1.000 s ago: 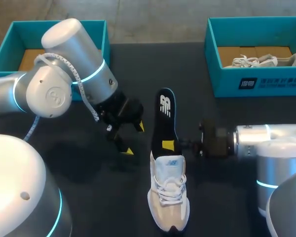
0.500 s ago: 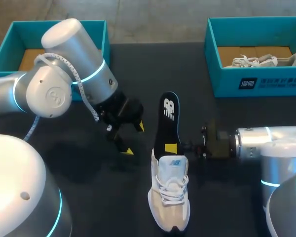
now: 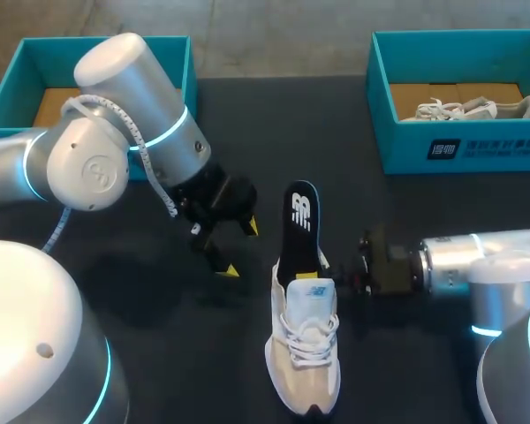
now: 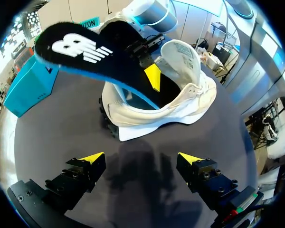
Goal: Take the shoe out of the shoebox, open the shoe tongue, remove and reinsert the insole, then place the shoe into the shoebox
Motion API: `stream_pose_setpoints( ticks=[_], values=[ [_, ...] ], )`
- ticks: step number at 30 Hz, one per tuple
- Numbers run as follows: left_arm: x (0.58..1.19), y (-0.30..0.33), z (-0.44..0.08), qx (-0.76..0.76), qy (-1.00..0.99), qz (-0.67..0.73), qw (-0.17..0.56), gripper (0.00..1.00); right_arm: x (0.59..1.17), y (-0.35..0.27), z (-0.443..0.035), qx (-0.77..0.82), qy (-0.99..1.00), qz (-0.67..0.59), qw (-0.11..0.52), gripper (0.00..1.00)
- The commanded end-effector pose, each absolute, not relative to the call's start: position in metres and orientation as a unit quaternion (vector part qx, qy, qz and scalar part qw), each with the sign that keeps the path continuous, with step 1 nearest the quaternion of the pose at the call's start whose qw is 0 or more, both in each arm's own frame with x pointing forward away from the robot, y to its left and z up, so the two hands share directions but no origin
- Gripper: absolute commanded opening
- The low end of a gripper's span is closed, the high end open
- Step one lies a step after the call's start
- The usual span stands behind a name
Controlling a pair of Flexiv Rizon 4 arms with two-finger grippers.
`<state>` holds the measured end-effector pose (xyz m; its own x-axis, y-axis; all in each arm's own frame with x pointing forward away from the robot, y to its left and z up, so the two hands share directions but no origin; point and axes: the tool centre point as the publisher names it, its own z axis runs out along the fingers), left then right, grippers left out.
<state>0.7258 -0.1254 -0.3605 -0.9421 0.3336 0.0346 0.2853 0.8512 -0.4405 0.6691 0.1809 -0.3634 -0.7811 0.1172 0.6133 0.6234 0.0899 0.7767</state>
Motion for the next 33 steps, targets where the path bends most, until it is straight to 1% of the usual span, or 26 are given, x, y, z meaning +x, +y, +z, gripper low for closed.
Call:
stream_pose_setpoints(
  ticks=[1, 5, 6, 8, 9, 11, 13, 16, 25, 31, 33],
  values=[
    [0.725, -0.125, -0.361, -0.161, -0.961, 0.220, 0.054, 1.00, 0.668, 0.187, -0.368, -0.258, -0.717, -0.612, 0.210, 0.00],
    [0.725, -0.125, -0.361, -0.161, -0.961, 0.220, 0.054, 1.00, 0.668, 0.188, -0.365, -0.258, -0.717, -0.614, 0.206, 0.00],
    [0.725, -0.125, -0.361, -0.161, -0.961, 0.220, 0.054, 1.00, 0.669, 0.188, -0.364, -0.257, -0.716, -0.615, 0.206, 0.04],
    [0.725, -0.125, -0.361, -0.161, -0.961, 0.220, 0.054, 1.00, 0.670, 0.188, -0.360, -0.258, -0.715, -0.619, 0.199, 0.38],
    [0.725, -0.125, -0.361, -0.161, -0.961, 0.220, 0.054, 1.00, 0.671, 0.189, -0.358, -0.257, -0.715, -0.620, 0.196, 0.49],
    [0.725, -0.125, -0.361, -0.161, -0.961, 0.220, 0.054, 1.00, 0.673, 0.190, -0.354, -0.256, -0.719, -0.618, 0.188, 0.55],
    [0.725, -0.125, -0.361, -0.161, -0.961, 0.220, 0.054, 1.00, 0.674, 0.192, -0.349, -0.254, -0.722, -0.617, 0.182, 0.49],
    [0.725, -0.125, -0.361, -0.161, -0.961, 0.220, 0.054, 1.00, 0.676, 0.193, -0.343, -0.251, -0.725, -0.618, 0.171, 0.44],
    [0.725, -0.125, -0.361, -0.161, -0.961, 0.220, 0.054, 1.00, 0.683, 0.197, -0.335, -0.248, -0.723, -0.626, 0.154, 0.44],
    [0.725, -0.125, -0.361, -0.161, -0.961, 0.220, 0.054, 1.00, 0.687, 0.197, -0.329, -0.244, -0.719, -0.635, 0.144, 0.41],
    [0.725, -0.125, -0.361, -0.161, -0.961, 0.220, 0.054, 1.00, 0.689, 0.196, -0.327, -0.246, -0.714, -0.642, 0.136, 0.38]
  ],
)
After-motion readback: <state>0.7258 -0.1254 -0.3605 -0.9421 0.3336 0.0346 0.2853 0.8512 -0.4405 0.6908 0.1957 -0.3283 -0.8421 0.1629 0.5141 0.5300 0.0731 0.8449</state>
